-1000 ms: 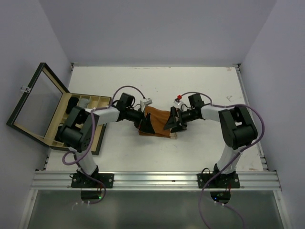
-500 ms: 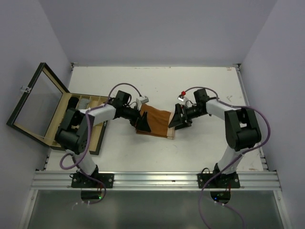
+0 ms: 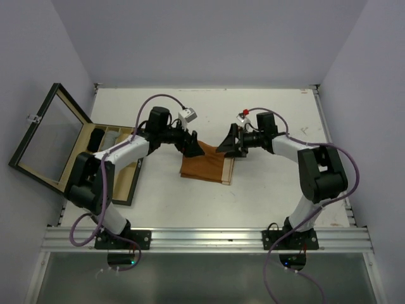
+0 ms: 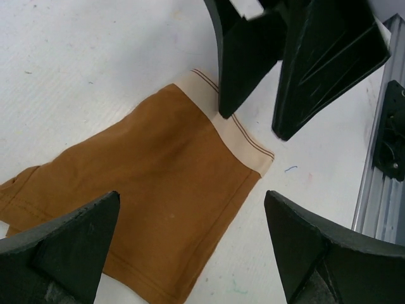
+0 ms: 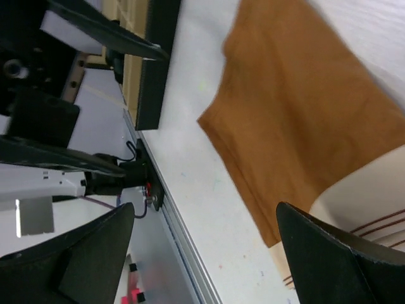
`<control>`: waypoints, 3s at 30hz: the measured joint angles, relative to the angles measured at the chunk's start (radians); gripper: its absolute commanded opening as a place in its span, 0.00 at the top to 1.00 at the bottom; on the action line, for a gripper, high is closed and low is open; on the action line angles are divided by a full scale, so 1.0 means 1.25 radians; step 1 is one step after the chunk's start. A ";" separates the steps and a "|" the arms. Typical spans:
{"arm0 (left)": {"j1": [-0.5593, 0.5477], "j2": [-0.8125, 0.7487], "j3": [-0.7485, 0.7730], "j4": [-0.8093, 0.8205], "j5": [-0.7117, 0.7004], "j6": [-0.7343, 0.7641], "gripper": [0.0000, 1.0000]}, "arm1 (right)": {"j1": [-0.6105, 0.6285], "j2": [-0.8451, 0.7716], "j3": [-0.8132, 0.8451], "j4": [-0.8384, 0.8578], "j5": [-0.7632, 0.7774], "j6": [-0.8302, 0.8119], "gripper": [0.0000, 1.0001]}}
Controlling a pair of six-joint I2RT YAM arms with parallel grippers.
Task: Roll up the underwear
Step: Fold the underwear
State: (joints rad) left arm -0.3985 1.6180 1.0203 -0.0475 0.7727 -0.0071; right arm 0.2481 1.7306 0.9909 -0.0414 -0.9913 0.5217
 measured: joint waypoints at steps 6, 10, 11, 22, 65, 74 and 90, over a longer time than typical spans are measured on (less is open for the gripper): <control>0.004 0.096 0.032 0.042 -0.030 -0.017 0.00 | -0.016 0.175 -0.077 0.231 -0.026 0.179 0.02; 0.005 0.146 0.031 0.059 -0.053 -0.030 0.00 | -0.030 0.224 -0.085 0.385 -0.060 0.282 0.05; 0.005 0.159 0.030 0.063 -0.058 -0.034 0.00 | -0.032 0.231 -0.091 0.414 -0.065 0.302 0.05; -0.005 0.175 -0.070 0.137 0.106 -0.091 0.05 | -0.033 0.204 -0.130 0.461 -0.032 0.324 0.06; -0.168 0.199 -0.185 0.573 0.108 -0.537 0.51 | -0.033 0.143 -0.303 0.675 0.031 0.555 0.01; -0.263 0.290 -0.166 0.677 0.087 -0.637 0.53 | -0.020 0.143 -0.325 0.746 0.076 0.635 0.01; -0.241 0.369 -0.137 0.667 0.044 -0.635 0.55 | -0.020 0.104 -0.294 0.744 0.132 0.672 0.11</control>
State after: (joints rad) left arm -0.6998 2.0796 0.8494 0.7868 0.8280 -0.8005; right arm 0.2234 1.8610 0.6231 0.8890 -0.8261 1.3617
